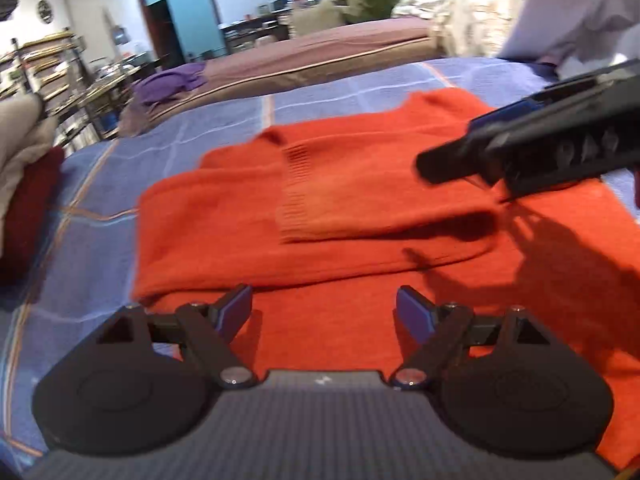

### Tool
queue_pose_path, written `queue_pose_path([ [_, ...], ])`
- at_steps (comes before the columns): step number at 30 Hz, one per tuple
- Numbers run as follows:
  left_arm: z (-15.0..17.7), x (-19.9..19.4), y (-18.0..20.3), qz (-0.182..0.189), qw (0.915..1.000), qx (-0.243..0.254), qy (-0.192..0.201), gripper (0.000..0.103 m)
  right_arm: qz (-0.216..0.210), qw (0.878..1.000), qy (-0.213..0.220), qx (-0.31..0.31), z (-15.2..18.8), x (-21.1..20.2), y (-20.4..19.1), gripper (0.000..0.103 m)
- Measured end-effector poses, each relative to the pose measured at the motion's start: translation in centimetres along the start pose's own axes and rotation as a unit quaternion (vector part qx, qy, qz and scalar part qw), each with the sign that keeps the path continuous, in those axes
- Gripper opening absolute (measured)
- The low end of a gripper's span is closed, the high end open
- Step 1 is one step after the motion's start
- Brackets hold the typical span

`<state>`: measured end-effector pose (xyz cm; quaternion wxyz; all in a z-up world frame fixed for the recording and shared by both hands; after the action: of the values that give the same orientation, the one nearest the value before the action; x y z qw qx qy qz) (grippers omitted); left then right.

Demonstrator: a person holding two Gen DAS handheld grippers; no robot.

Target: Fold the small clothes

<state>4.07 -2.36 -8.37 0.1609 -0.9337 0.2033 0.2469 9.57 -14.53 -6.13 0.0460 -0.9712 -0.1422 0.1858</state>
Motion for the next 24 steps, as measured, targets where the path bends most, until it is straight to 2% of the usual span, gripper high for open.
queue_pose_path([
  [3, 1.0, -0.2, -3.6, -0.035, 0.9991, -0.019, -0.013, 0.08, -0.045, 0.996, -0.01, -0.082, -0.2, 3.8, -5.1, 0.101],
  [5, 1.8, -0.5, -5.6, -0.051, 0.998, -0.031, -0.019, 0.081, -0.058, 0.989, -0.023, -0.134, 0.4, 6.0, -7.4, 0.097],
  [6, 2.1, -0.5, -6.3, -0.055, 0.9975, -0.038, -0.023, 0.082, -0.051, 0.985, -0.033, -0.159, 0.9, 7.1, -8.0, 0.086],
  [10, 2.8, -0.5, -7.5, -0.056, 0.996, -0.064, -0.028, 0.083, -0.018, 0.97, -0.07, -0.234, 3.0, 9.6, -8.3, 0.061],
  [11, 2.8, -0.2, -7.4, -0.055, 0.996, -0.064, -0.029, 0.083, -0.011, 0.97, -0.065, -0.235, 2.8, 9.6, -7.9, 0.043],
  [12, 2.9, -0.1, -7.3, -0.055, 0.9961, -0.062, -0.03, 0.083, -0.004, 0.973, -0.057, -0.224, 2.3, 9.3, -7.4, 0.018],
  [13, 2.9, 0.0, -7.2, -0.054, 0.9964, -0.058, -0.031, 0.084, 0.001, 0.977, -0.05, -0.207, 1.6, 8.8, -6.7, 0.012],
  [15, 2.8, 0.3, -6.9, -0.052, 0.9968, -0.051, -0.033, 0.084, 0.012, 0.984, -0.023, -0.175, 0.2, 7.2, -5.2, 0.009],
  [19, 2.7, 0.6, -6.5, -0.05, 0.997, -0.049, -0.032, 0.086, 0.078, 0.989, 0.029, -0.122, -2.3, 2.5, -0.2, 0.009],
  [21, 2.7, 0.9, -6.5, -0.05, 0.997, -0.047, -0.036, 0.087, 0.119, 0.989, 0.041, -0.078, -2.5, -0.1, 3.6, 0.009],
  [24, 2.8, 1.0, -6.4, -0.051, 0.997, -0.045, -0.039, 0.088, 0.182, 0.982, 0.044, -0.034, -1.5, -4.0, 9.1, 0.009],
])
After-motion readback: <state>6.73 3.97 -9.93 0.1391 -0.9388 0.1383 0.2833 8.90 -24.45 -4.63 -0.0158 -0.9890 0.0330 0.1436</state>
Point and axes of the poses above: each gripper's, at about its wrist camera, not at the fingertips, and x roughly the way its jaws point, y to its right, z to its underside, the point moved 9 cm from there along x, roughly the way its jaws point, and after that the axes turned 11 degrees about y, right-handed, at the moved point
